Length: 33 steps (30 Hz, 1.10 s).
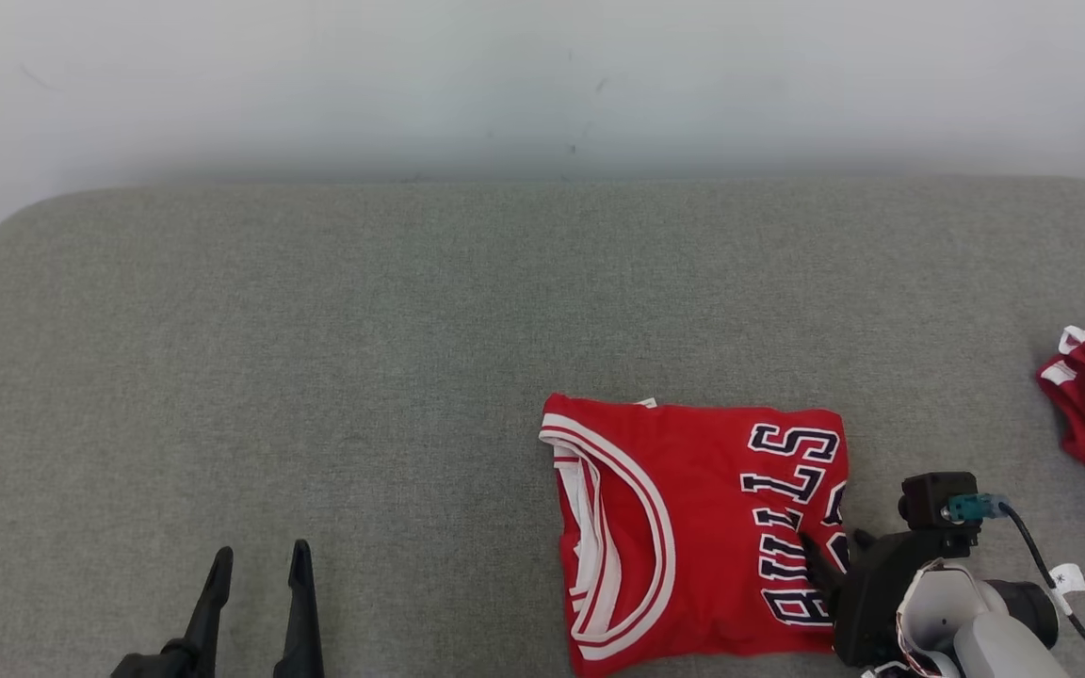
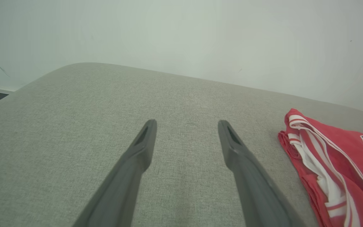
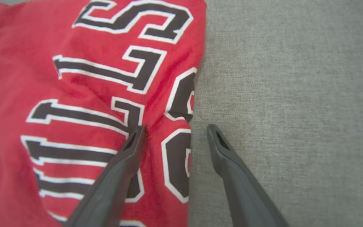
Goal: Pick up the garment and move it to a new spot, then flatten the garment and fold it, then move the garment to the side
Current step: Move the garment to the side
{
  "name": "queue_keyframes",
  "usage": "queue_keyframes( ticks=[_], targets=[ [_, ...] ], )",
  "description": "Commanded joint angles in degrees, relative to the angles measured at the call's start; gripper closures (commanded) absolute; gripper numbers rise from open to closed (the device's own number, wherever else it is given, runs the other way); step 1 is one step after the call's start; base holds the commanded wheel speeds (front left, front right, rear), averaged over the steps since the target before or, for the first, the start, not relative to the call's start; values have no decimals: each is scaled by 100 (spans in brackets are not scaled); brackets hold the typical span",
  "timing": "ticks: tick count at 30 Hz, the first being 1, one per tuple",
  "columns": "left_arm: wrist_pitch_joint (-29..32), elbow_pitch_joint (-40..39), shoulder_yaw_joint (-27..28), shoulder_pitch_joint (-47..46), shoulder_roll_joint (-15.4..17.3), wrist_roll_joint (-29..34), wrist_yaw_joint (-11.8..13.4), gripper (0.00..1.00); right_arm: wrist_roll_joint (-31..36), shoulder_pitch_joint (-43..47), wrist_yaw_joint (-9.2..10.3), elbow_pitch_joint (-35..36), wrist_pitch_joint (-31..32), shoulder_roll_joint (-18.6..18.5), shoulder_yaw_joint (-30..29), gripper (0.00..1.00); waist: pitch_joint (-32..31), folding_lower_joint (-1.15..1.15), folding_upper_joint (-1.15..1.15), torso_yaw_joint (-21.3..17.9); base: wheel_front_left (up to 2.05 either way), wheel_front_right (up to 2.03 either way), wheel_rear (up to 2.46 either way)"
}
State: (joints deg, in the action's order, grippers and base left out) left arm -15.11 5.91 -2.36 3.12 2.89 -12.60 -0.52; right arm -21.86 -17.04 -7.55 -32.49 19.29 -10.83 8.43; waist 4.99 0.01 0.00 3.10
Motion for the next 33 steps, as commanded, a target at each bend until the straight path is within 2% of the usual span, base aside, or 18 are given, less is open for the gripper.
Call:
queue_keyframes(
  ticks=[1,4,5,6,7,10,19,28,33],
  targets=[
    [-2,11,-4,-91,0,21,-19,0,24,-47,15,-146,129,27,40,0,88,-1,0,74,0,0,0],
    [-2,47,-21,-154,1,-6,-26,0,61,-81,15,-342,334,55,164,0,125,-1,0,104,0,0,0],
    [-2,55,-22,-177,0,-16,-27,0,49,-106,14,-372,372,58,209,30,133,-1,0,107,0,0,0],
    [-2,62,-17,-195,1,-22,-30,0,76,-138,14,-374,364,38,240,67,139,-1,0,108,0,0,0],
    [-2,68,-12,-197,1,-29,-36,0,93,-166,14,-372,361,10,258,100,143,-1,0,106,0,0,0],
    [-2,86,2,-214,1,-44,-46,0,144,-239,14,-344,416,-65,319,100,148,-1,0,99,0,0,0],
    [-2,-16,73,-370,0,-84,-41,0,287,-1044,17,240,844,-762,680,100,236,-1,0,-118,0,0,0],
    [-2,-233,280,-540,1,3,-187,0,162,-2077,16,1123,1635,-1589,1570,100,471,-1,0,-866,0,0,0],
    [-2,-289,355,-678,1,92,-251,0,77,-2493,17,1332,1769,-1986,1786,100,629,-1,0,-1298,0,0,0]
  ],
)
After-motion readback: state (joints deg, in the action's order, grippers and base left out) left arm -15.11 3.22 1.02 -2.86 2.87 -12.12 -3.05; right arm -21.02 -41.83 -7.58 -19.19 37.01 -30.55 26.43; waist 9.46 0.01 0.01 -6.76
